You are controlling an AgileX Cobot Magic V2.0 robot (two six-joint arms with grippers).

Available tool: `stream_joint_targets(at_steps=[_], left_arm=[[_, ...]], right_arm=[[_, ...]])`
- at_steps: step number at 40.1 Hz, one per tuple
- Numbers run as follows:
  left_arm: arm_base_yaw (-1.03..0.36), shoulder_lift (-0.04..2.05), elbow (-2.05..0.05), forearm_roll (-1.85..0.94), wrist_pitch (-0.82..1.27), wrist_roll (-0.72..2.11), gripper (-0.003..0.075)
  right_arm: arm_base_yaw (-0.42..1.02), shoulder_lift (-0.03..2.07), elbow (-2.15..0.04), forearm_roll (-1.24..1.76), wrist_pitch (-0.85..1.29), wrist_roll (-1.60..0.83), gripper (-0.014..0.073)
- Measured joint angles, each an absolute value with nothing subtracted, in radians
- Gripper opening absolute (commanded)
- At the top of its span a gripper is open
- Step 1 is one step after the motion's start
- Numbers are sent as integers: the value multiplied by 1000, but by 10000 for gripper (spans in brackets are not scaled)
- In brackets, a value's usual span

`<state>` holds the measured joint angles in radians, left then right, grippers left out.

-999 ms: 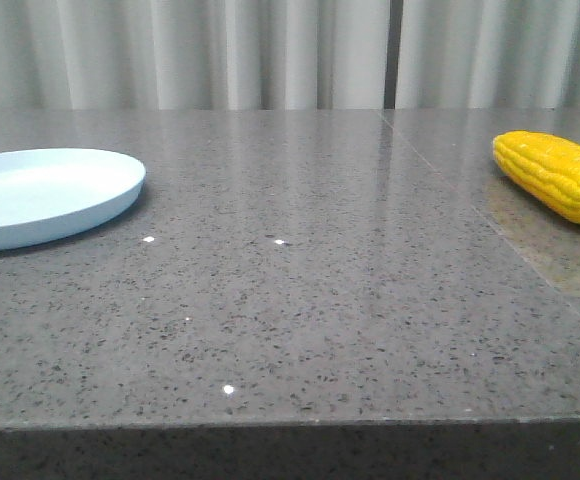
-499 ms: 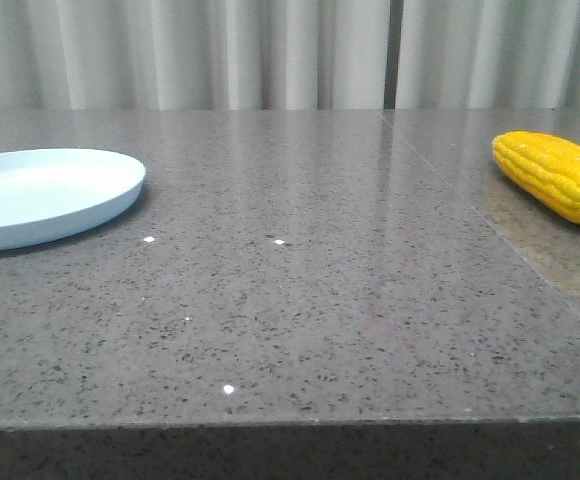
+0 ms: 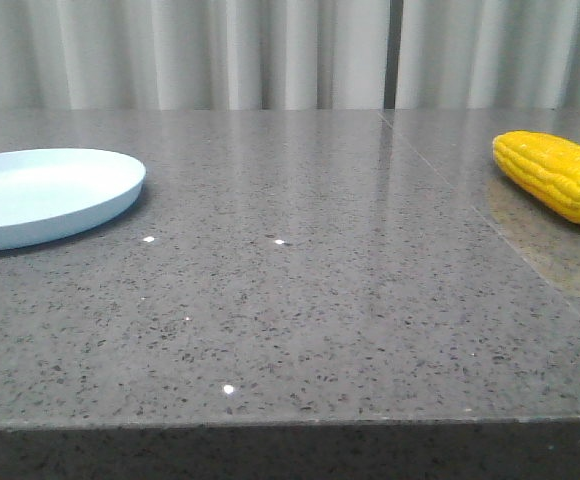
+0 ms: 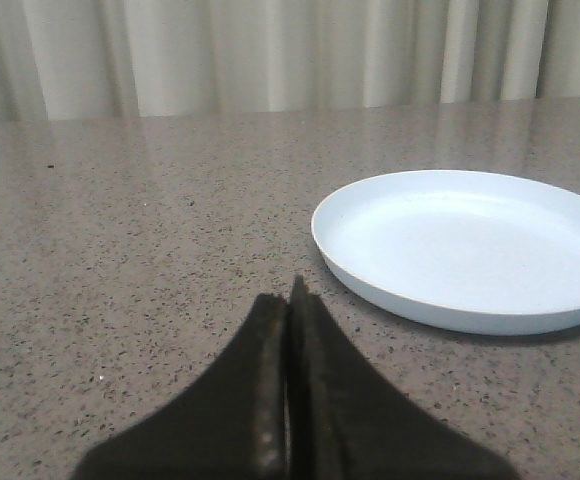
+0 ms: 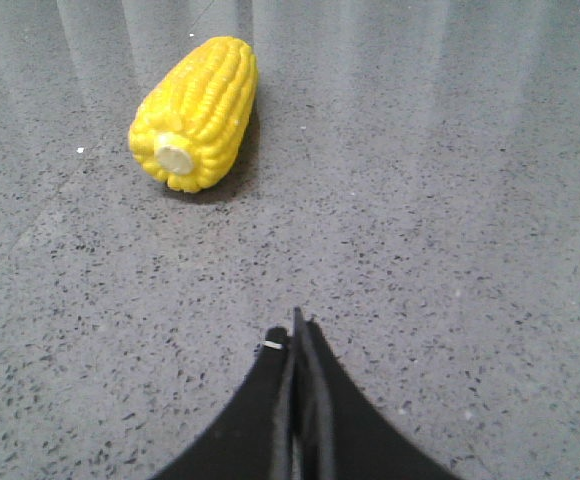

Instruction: Place corn on plate with both arms

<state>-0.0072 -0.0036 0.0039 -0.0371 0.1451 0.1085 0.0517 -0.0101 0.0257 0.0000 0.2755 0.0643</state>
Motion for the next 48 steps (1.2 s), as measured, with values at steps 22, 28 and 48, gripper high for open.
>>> stream_joint_targets(at_steps=[22,28,48], left_arm=[[-7,31,-271,-33,151,109,-20],[-7,186,-399,-15,245,110,-20],[-7,365,-471,-9,270,116,415]], right_arm=[[52,0,-253,19,350,64,-110],[52,135,-404,19,407,64,-110],[52,425,-512,27,414,64,362]])
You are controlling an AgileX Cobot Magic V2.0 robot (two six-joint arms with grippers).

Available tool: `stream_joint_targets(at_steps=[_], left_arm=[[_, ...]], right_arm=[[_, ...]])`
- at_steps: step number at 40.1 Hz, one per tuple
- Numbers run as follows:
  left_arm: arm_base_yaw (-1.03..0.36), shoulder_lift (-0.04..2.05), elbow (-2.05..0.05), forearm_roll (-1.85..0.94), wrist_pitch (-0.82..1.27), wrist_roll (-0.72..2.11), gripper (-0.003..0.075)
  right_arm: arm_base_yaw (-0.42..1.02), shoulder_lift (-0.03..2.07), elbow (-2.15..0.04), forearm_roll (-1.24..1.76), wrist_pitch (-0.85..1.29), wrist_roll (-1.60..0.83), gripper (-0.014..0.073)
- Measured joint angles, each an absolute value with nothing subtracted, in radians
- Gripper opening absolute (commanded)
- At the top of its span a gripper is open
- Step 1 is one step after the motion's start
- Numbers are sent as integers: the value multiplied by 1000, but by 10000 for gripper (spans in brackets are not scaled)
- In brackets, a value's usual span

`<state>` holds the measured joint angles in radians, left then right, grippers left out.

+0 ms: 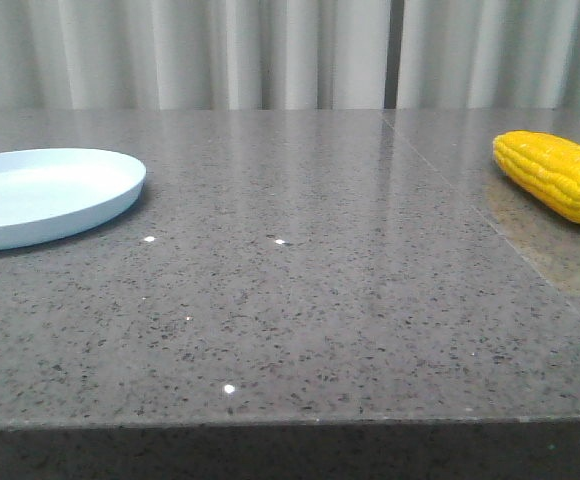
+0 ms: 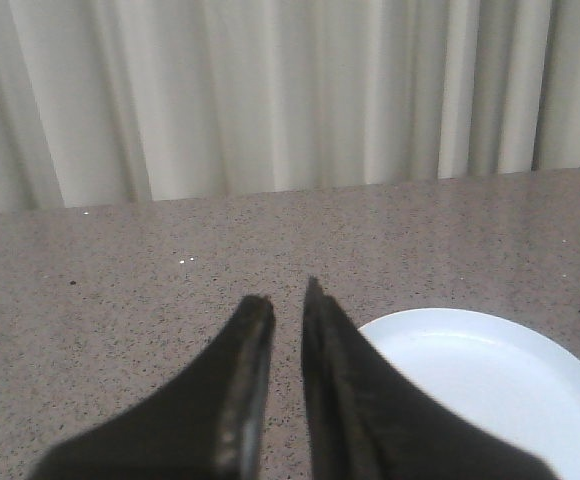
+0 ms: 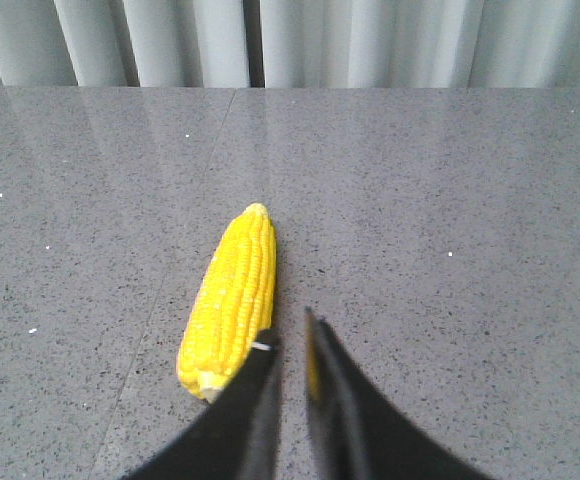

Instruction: Place corn on plate with both arms

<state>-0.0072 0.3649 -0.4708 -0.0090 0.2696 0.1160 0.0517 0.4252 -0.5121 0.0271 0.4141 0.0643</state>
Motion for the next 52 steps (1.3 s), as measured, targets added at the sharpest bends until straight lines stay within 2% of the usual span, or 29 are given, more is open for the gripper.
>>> stream_joint_targets(at_steps=[3,6,21,27,39,52], left_arm=[[-7,365,-471,-9,270,116,602],[-7,365,-471,-9,270,116,672],[-7,367,-471,-9,273,116,672],[-7,436,-480,-9,261,116,672],[-44,784,-655,-9,356,116,672],[-57,1219,-935,-13,682,110,672]], right_arm=[[52,425,-512,27,414,64,484],[52,425,-512,27,414,64,552],[52,425,-512,31,414,64,563],[52,425,-512,32,414,64,563],[52,425,-512,33,414,64,563],[52,425,-512,33,414,64,563]])
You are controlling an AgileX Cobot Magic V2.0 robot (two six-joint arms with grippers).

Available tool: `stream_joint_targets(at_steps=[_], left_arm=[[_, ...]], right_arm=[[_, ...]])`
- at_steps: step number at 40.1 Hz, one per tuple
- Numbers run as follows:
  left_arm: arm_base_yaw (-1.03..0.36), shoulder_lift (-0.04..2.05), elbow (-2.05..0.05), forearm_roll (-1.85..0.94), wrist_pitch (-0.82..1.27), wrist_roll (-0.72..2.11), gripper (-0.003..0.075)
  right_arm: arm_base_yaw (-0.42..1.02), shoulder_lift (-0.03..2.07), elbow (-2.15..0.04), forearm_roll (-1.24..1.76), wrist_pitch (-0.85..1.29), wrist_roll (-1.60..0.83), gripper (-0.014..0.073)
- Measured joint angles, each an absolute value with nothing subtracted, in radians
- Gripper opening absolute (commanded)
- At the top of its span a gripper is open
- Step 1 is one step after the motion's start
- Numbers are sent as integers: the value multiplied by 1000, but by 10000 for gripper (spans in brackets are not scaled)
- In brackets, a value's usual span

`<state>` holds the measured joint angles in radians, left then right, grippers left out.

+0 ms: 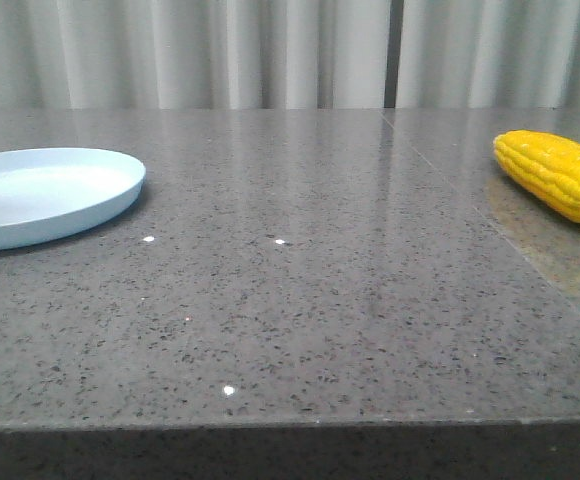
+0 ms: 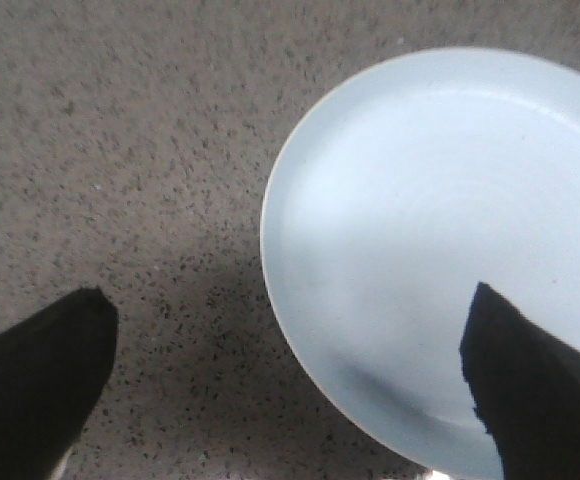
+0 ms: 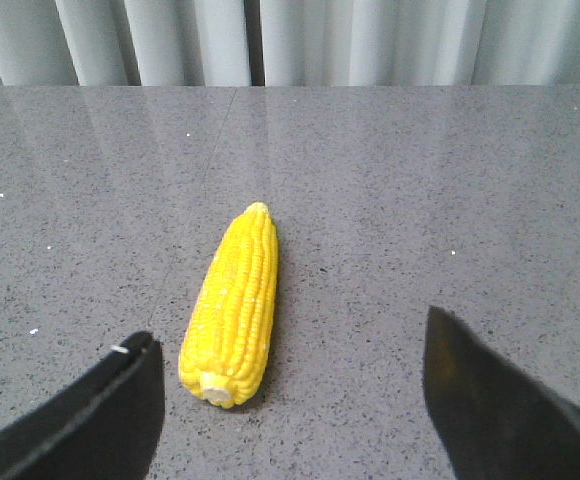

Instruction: Place corn on plate with both arms

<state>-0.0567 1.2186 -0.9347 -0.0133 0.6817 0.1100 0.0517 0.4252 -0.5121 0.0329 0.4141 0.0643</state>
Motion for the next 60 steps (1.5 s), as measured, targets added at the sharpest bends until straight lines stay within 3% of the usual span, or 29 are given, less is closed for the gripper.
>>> stream_joint_targets(at_steps=[10,20,25,35,38,52,60], left_arm=[[-57,1476,-1079,-18,793,108,671],[-57,1553,-1103,-54,808,108,634],[-57,1557,-1105,-54,809,108,497],[-57,1557,-1106,-56,811,108,71],[-57,1557,-1106,-56,811,108,-20],[-62,1532,-1124,-170,807,94,-20],[-161,1500,-1218,-266,841,105,-20]], right_arm=[[52,425,-512,33,414,64,563],[52,425,-512,33,414,64,563],[52,425,-512,34,414,64,563],[52,425,-512,34,414,64,563],[52,425,-512,34,414,64,563],[52,425,-512,34,414,64,563],[52,425,-512,34,414,64,563]])
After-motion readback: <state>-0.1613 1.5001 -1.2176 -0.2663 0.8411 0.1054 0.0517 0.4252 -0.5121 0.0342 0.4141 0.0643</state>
